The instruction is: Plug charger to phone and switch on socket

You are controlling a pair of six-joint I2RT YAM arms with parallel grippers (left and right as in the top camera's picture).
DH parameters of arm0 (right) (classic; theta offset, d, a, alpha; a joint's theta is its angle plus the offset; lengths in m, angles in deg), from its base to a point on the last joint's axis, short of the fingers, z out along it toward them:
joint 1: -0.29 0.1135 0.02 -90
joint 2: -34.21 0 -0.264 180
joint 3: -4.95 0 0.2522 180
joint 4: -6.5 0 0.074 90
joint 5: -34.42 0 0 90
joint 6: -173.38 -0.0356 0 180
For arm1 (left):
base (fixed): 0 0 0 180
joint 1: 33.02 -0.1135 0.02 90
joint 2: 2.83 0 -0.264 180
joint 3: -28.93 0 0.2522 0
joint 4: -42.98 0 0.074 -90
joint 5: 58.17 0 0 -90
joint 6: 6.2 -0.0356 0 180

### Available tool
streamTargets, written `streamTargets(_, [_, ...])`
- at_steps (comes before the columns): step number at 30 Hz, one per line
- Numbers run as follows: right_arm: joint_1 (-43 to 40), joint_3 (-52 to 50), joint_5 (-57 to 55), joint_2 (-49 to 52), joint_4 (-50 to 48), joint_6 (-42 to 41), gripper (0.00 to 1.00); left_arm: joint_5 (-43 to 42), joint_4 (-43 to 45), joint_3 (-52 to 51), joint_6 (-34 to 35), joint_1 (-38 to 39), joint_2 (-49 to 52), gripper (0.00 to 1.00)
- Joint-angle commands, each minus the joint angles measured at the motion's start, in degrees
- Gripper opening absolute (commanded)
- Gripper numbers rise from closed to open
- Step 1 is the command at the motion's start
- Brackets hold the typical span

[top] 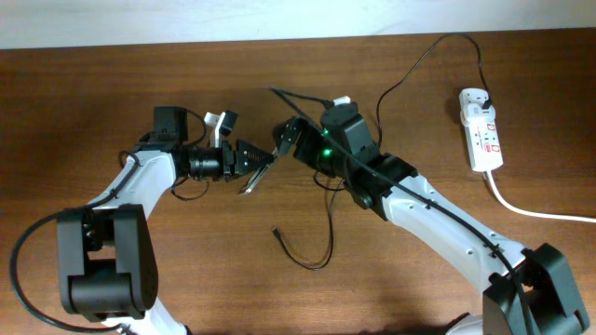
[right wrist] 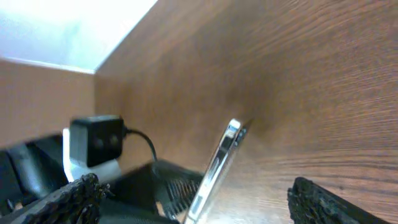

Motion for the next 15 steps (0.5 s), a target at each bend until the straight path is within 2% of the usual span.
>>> streamTargets(1, [0.42, 0.85, -4.74, 1.81, -0.87, -5.40, 0.96, -2.56, 0.11, 0.87, -1.14, 0.13, -1.62, 0.75])
streamTargets(15, [2.54, 0.85, -4.31, 4.28, -0.31, -6.58, 0.83, -2.54, 0.59, 0.90, -2.01, 2.27, -1.62, 0.75])
